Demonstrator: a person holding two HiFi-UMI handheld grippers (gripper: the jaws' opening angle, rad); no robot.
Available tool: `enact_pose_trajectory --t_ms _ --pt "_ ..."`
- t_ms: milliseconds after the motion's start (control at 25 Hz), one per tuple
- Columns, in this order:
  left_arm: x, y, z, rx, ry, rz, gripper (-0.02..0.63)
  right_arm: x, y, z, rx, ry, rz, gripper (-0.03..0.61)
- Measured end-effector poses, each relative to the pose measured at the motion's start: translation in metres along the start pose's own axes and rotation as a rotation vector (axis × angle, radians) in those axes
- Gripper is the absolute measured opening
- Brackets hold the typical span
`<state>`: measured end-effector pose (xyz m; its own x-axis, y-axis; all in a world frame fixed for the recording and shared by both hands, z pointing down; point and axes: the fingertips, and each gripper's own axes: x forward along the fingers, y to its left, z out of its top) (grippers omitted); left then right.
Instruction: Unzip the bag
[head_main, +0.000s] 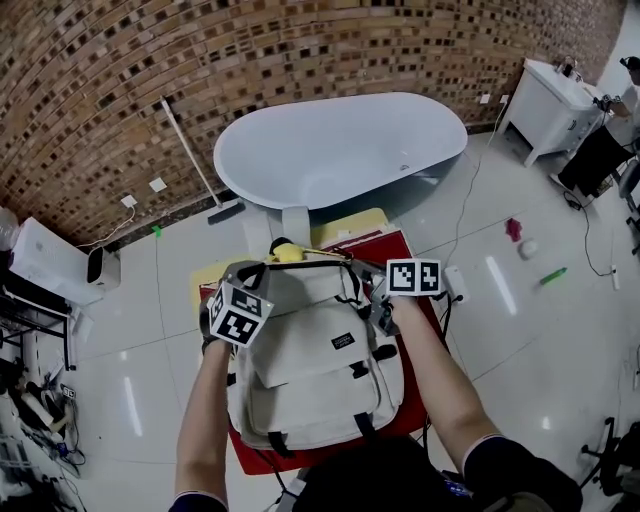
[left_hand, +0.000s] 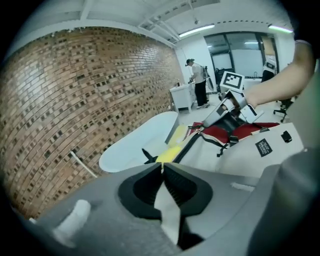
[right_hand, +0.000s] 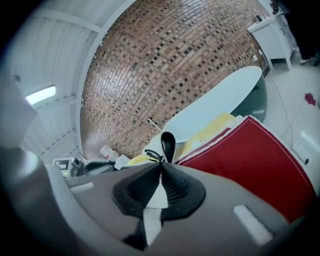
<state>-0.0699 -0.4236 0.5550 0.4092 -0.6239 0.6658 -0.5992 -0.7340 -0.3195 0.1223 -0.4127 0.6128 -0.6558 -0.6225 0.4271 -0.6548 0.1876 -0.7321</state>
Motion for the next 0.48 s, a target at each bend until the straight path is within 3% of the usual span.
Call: enact_pose_trajectory --t_ms 80,200,360,400,480 --pt "0.011 -0.027 0.011 0.044 -0.009 -0.077 0.110 -0.002 0.005 0.002 -0.003 -0.004 0.008 0.020" --pt "0.029 -0.053 0.016 0.161 0.022 -0.127 0.133 -0.006 0.017 0.003 -0.005 -0.015 0.033 0.018" --pt "0.045 -0.041 0.012 0.268 0.078 -0.044 0.123 -0.012 0.037 0.006 -0.029 -0.025 0.083 0.014" --pt "0.045 -0.036 0.012 0.267 0.086 -0.025 0.057 -0.013 0.039 0.008 -0.033 -0.028 0.092 0.012" --pt "0.044 -0.032 0.012 0.248 0.099 -0.021 0.024 -0.013 0.039 0.010 -0.034 -0.038 0.092 0.011"
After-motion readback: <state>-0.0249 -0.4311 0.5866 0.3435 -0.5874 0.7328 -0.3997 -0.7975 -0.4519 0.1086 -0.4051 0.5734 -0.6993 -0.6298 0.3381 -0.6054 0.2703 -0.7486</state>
